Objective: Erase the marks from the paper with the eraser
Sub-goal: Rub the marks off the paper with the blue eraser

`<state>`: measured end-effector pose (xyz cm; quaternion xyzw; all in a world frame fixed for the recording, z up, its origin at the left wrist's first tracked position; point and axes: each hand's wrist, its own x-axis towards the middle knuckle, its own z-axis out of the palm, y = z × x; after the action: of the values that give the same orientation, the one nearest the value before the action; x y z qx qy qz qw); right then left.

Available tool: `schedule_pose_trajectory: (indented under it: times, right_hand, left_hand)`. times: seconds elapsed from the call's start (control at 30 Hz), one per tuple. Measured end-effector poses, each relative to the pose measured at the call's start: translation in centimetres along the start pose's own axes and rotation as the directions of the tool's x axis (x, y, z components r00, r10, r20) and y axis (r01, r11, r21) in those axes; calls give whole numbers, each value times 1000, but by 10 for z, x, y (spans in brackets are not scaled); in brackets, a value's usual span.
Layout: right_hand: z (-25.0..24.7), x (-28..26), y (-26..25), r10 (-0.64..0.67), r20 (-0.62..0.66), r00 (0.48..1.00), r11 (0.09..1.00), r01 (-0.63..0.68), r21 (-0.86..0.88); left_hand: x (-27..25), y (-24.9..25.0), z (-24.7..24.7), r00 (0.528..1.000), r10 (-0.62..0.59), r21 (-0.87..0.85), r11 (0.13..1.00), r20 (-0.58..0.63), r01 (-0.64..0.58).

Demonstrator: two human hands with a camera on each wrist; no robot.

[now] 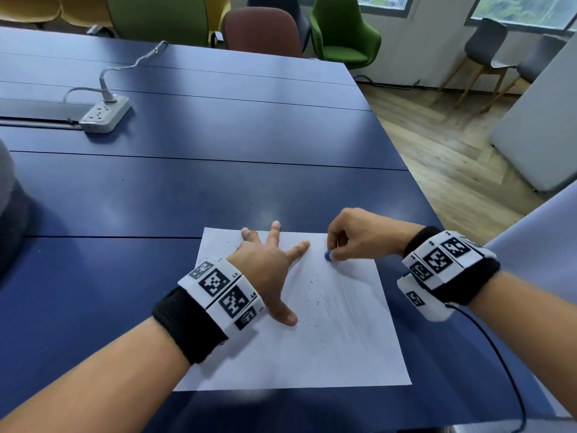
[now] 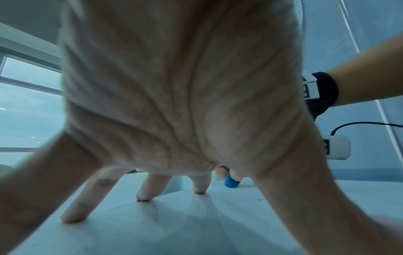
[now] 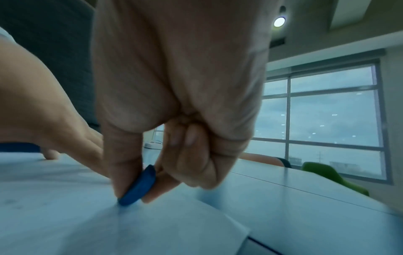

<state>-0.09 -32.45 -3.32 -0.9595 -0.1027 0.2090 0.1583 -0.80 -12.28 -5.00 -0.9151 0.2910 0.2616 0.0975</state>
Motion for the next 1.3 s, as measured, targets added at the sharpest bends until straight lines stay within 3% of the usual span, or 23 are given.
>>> schedule_pose_trajectory:
  times: [0.1,0.23,0.4,0.57,0.7,0.87,1.0,1.17,1.3]
  right_hand:
    - [3,-1,4,7,-88,996,998,-2,57]
    - [10,-9,-1,-24,32,999,999,23,31]
    - [2,-4,2,4,-92,996,994,6,105]
    - [16,-23,-14,-115,121,986,991,106,76]
    - [15,-20,-9,-102,-49,994,986,108,124]
    - [25,-37,-18,-184,184,966,980,167,106]
    - [20,-30,-12,-136,2,991,981,134,143]
    - [26,-45,-23,-207,231,951,976,186,110]
    - [25,-33,-15,-146,-23,989,977,148,157]
  left_hand:
    - [1,0,0,1000,-2,2,1000,1,2]
    - [1,1,0,1000,-7,6,1000,7,7]
    - [2,-1,1,1000,-2,2,1000,7,2]
    - [2,0,0,1000,-8,15,1000,2,8]
    - [3,-1,1,1000,-6,5,1000,5,6]
    - [2,-1,1,1000,-12,6,1000,5,12]
    - [3,-2,1,1000,-11,0,1000,7,11]
    - [2,-1,1,1000,-14,3,1000,8,14]
    - [2,0,0,1000,-19,4,1000,6,19]
